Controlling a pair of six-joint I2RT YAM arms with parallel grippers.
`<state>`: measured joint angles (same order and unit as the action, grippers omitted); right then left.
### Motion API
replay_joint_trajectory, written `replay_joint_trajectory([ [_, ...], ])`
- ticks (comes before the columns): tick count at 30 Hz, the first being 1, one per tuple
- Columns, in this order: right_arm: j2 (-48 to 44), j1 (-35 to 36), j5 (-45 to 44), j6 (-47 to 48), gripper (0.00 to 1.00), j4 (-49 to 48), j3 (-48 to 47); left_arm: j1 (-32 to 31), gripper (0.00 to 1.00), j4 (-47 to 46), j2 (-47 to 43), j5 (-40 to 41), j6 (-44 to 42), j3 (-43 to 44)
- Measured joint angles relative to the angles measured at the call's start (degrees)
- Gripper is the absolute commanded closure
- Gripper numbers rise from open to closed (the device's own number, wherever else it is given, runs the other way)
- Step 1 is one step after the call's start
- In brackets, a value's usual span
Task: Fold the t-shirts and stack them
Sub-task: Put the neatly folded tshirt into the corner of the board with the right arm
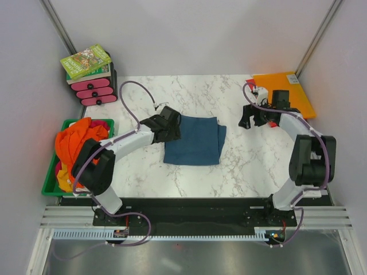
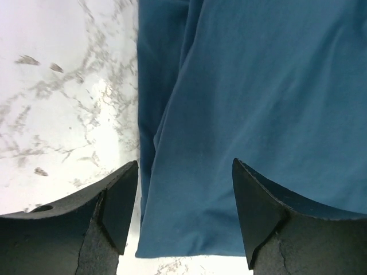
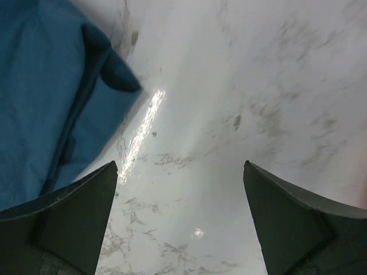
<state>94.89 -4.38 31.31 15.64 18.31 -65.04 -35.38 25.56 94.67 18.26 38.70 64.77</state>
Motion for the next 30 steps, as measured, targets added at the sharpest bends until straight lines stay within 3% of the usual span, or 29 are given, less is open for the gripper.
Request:
replay_joint_trajectory([
  [4, 8.2, 3.6, -1.9, -1.4, 0.02, 4.1, 1.4, -0.4, 0.27, 0.0, 4.2, -1.9, -0.2, 0.0],
  [9, -5.1, 12.8, -16.9, -2.6, 0.02, -4.3, 12.4, -0.4, 0.27, -1.6, 4.7, -2.7, -0.2, -0.2],
  [12, -9.6, 12.6, -22.1, -5.0, 0.02, -7.7, 14.1, -0.4, 0.27, -3.4, 4.7, -3.5, -0.2, -1.3],
  [17, 0.0, 6.5, -14.0, -7.4, 0.02, -4.5, 5.0, -0.4, 0.28, -4.3, 4.7, -4.8, -0.2, -3.5],
  [21, 2.3, 7.6, -10.4, -8.6, 0.02, -4.1, 6.4, -0.3, 0.28, -5.6, 4.7, -5.1, -0.2, -4.7],
  [27, -4.6, 24.9, -30.8, -9.5, 0.02, -10.1, 11.3, -0.3, 0.28, -8.5, 4.1, -5.4, -0.1, -7.6],
  [30, -10.1, 27.1, -38.6, -10.7, 0.02, -12.9, 12.5, -0.3, 0.28, -9.6, 3.2, -5.5, -0.1, -8.8],
])
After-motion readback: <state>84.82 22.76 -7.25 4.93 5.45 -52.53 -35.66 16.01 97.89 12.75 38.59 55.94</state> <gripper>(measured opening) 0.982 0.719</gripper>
